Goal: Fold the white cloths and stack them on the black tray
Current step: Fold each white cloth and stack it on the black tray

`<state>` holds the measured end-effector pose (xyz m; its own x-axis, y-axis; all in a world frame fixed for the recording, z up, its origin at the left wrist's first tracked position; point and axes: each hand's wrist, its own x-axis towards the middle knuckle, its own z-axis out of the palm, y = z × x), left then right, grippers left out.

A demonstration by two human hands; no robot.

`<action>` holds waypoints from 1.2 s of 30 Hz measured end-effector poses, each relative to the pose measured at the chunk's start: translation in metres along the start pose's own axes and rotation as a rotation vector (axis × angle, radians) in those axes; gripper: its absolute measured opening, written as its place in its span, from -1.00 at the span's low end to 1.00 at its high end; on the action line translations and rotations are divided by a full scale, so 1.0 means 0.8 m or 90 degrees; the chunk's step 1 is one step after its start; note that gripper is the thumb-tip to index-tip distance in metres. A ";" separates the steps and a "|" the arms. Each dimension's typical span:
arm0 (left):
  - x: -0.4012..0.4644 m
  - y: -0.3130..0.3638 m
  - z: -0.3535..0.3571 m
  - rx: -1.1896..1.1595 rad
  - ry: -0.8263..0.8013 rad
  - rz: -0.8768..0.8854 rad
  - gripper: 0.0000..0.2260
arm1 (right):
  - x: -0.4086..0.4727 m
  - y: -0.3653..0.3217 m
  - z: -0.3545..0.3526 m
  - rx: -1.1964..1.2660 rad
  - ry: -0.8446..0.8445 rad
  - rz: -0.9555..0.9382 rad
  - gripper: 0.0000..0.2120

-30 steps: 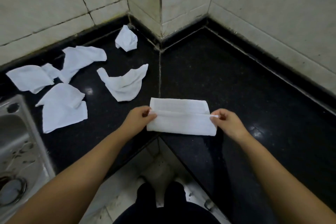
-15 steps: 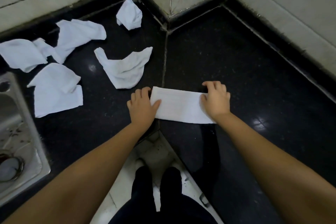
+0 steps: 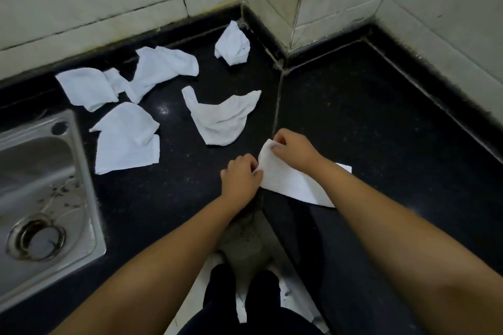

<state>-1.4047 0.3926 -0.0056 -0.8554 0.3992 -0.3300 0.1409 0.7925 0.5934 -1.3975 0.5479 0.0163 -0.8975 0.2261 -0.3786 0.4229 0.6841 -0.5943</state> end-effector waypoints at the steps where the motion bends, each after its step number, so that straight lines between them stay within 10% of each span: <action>1: 0.005 0.011 -0.010 -0.100 -0.012 0.008 -0.94 | -0.006 0.001 -0.017 0.077 0.018 0.009 -0.95; 6: 0.031 0.102 -0.070 -0.252 0.071 0.160 -0.68 | -0.041 0.009 -0.118 0.270 0.194 -0.029 -0.82; 14: 0.000 0.173 -0.098 -0.277 0.095 0.400 -0.93 | -0.115 0.024 -0.179 0.354 0.319 -0.155 -0.78; 24: -0.069 0.041 0.019 -0.045 -0.334 0.273 -0.94 | -0.220 0.137 -0.018 0.239 -0.021 0.019 -0.93; 36: 0.030 0.100 0.040 -0.068 -0.087 0.164 -0.96 | -0.114 0.138 -0.042 0.263 0.197 0.195 -0.91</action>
<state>-1.3979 0.4801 0.0107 -0.7219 0.6453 -0.2501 0.2849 0.6064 0.7424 -1.2731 0.6265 0.0091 -0.6950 0.6047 -0.3890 0.6263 0.2434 -0.7406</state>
